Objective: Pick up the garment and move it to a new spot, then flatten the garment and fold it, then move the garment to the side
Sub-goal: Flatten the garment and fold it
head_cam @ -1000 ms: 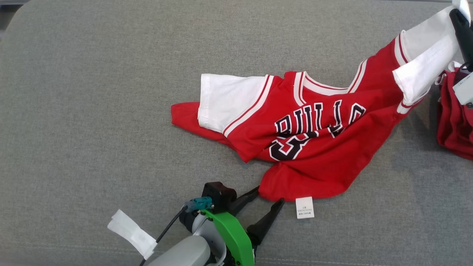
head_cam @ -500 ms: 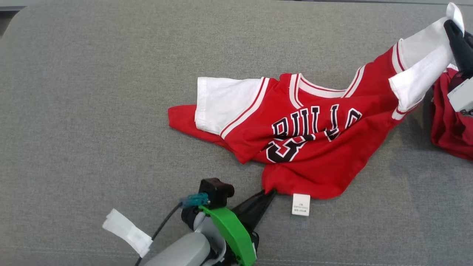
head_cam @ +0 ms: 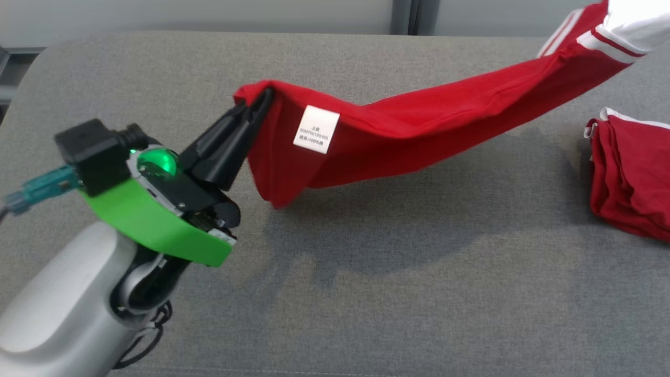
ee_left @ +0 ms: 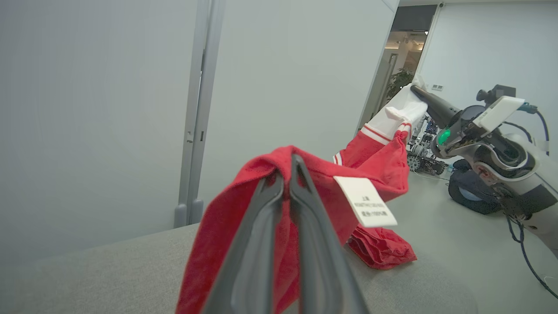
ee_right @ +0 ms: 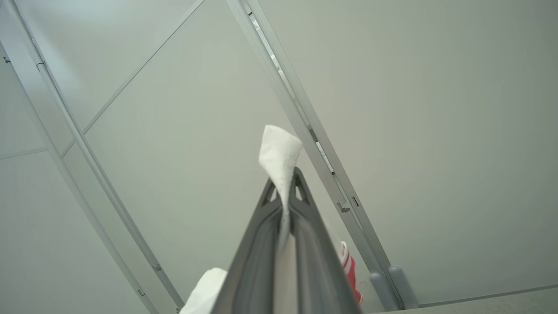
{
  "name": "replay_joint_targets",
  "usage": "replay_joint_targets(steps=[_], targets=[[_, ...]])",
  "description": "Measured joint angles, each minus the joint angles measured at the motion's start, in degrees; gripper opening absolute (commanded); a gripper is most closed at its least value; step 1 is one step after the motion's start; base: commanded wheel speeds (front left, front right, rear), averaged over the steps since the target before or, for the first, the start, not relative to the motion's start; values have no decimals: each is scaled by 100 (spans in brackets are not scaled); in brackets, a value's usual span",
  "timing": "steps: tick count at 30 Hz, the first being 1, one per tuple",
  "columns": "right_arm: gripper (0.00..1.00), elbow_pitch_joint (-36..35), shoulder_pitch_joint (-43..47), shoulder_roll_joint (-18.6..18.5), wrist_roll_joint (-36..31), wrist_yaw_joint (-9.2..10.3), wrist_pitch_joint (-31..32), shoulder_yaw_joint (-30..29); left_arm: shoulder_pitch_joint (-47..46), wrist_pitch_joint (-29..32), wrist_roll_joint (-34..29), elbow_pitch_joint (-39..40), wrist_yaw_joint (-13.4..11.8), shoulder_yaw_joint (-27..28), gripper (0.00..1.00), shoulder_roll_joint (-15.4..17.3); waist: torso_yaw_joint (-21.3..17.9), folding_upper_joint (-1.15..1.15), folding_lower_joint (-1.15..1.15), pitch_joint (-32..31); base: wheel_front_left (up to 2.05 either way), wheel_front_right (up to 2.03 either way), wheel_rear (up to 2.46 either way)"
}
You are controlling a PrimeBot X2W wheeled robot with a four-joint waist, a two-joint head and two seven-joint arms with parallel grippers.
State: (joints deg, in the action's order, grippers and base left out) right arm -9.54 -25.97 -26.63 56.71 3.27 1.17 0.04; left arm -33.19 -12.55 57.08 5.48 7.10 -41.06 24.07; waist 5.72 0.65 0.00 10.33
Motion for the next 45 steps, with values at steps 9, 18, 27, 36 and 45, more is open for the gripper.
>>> replay_joint_targets(steps=[9,18,27,36,45], targets=[[0,-1490,806,32,708,-123,86,-334,-64,747,702,2001,-521,1027,0,1317,-231,0,0,-473,0,0,0],[0,-1830,1093,22,1374,144,882,49,152,1790,1871,1849,-1382,1544,0,1844,-530,0,0,-260,0,0,0],[0,310,-470,801,651,449,1187,1216,-311,2591,1830,-444,-1396,880,0,1472,-469,0,0,310,0,0,0],[0,1101,-3513,1768,-460,478,266,353,-2904,1503,598,-657,-1425,1396,0,55,-249,0,1,977,0,0,0],[0,265,-3440,1847,-396,357,131,1005,-2614,572,162,-190,-721,1068,0,-113,-129,0,1,1683,0,0,0]])
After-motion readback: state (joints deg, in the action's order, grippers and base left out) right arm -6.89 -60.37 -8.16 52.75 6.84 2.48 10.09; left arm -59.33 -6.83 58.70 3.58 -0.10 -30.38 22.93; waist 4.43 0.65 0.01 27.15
